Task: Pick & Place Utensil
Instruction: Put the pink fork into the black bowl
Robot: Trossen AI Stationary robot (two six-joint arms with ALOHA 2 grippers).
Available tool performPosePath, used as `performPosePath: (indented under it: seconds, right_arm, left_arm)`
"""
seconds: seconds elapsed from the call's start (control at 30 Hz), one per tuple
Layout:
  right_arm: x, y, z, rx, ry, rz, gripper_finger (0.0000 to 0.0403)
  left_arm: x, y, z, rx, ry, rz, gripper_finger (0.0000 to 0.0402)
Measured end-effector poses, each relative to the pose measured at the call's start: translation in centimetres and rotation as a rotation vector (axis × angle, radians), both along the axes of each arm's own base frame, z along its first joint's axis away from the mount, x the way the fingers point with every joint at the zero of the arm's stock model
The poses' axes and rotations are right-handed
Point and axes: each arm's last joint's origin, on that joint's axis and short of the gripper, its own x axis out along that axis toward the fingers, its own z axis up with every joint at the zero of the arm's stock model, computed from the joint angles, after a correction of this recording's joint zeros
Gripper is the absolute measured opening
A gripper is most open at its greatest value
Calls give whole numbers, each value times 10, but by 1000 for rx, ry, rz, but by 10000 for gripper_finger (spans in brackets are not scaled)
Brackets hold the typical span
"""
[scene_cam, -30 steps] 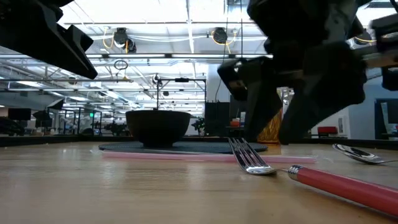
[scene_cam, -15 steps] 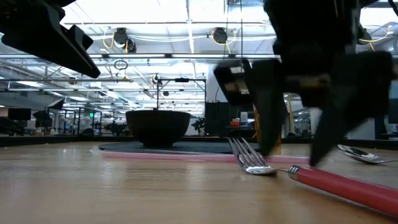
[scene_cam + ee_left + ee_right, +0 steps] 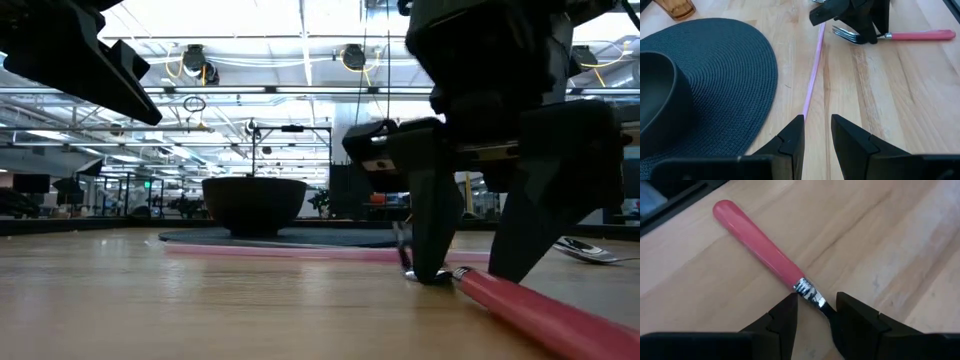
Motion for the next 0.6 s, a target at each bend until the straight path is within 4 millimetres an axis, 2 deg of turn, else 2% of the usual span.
performPosePath:
  seconds: [0.37,0.6]
  right_arm:
    - [5,-16,-1,93,131,-294,131]
    - [10,-20,1,147,126,-434,129]
  left_arm:
    - [0,0,0,3,3,0,102]
    - [0,0,0,4,4,0,102]
